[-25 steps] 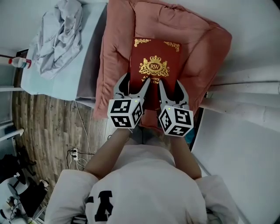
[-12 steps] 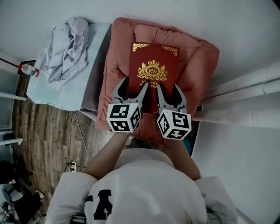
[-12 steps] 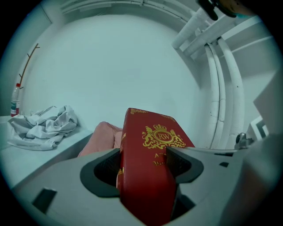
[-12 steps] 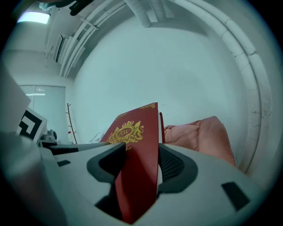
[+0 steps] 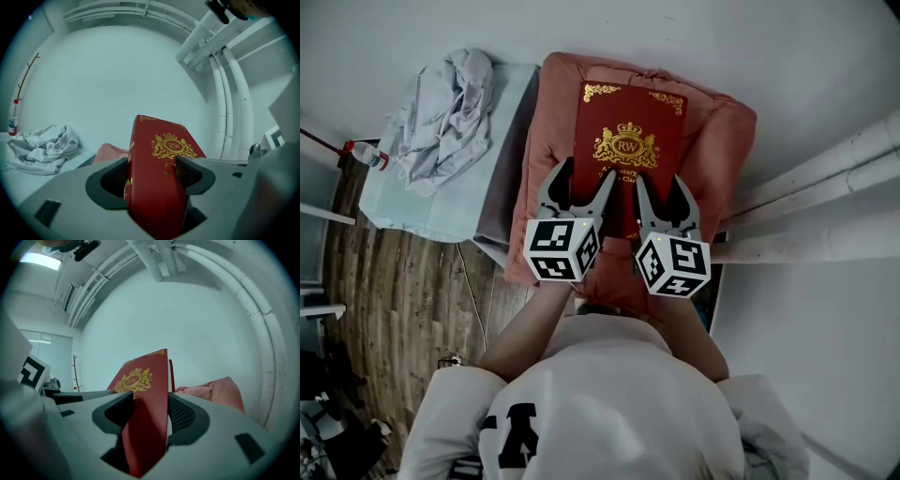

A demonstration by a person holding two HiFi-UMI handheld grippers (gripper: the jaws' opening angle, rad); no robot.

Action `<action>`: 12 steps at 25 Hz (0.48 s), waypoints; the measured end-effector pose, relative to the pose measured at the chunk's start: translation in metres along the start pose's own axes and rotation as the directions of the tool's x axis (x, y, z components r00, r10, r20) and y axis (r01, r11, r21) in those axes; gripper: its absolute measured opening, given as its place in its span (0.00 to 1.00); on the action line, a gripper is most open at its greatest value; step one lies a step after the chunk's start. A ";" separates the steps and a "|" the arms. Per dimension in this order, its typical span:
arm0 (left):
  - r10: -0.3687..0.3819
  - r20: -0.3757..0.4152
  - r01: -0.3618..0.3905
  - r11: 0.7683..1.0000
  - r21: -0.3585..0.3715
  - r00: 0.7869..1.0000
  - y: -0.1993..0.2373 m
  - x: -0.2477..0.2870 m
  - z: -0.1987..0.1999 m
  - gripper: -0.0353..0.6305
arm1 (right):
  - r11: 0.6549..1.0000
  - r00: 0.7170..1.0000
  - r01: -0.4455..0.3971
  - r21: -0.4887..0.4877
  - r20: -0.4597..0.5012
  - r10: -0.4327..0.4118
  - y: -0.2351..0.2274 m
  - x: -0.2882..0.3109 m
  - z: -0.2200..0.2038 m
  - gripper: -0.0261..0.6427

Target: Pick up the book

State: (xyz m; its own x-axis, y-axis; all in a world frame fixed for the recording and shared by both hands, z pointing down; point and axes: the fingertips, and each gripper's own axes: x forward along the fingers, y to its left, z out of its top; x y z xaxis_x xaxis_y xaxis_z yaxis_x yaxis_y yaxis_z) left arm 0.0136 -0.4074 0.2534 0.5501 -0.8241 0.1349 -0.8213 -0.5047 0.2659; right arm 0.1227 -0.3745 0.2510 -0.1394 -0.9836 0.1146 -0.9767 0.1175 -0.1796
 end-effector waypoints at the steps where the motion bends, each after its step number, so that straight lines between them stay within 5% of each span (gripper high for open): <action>1: -0.002 0.010 0.002 1.000 -0.003 1.000 -0.001 -0.003 0.004 0.52 | 1.000 1.000 -0.003 -0.003 0.009 0.003 0.002 -0.002 0.003 0.39; 12: -0.005 0.058 0.004 1.000 0.018 0.998 0.008 -0.034 0.011 0.51 | 0.999 0.997 -0.032 0.007 0.069 0.031 0.026 -0.016 -0.001 0.39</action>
State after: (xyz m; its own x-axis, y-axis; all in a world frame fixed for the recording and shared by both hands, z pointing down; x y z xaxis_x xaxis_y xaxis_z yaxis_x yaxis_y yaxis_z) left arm -0.0132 -0.3862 0.2407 0.5447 -0.8350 0.0781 -0.8216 -0.5127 0.2494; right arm 0.0989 -0.3559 0.2455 -0.1583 -0.9865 0.0416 -0.9707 0.1477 -0.1897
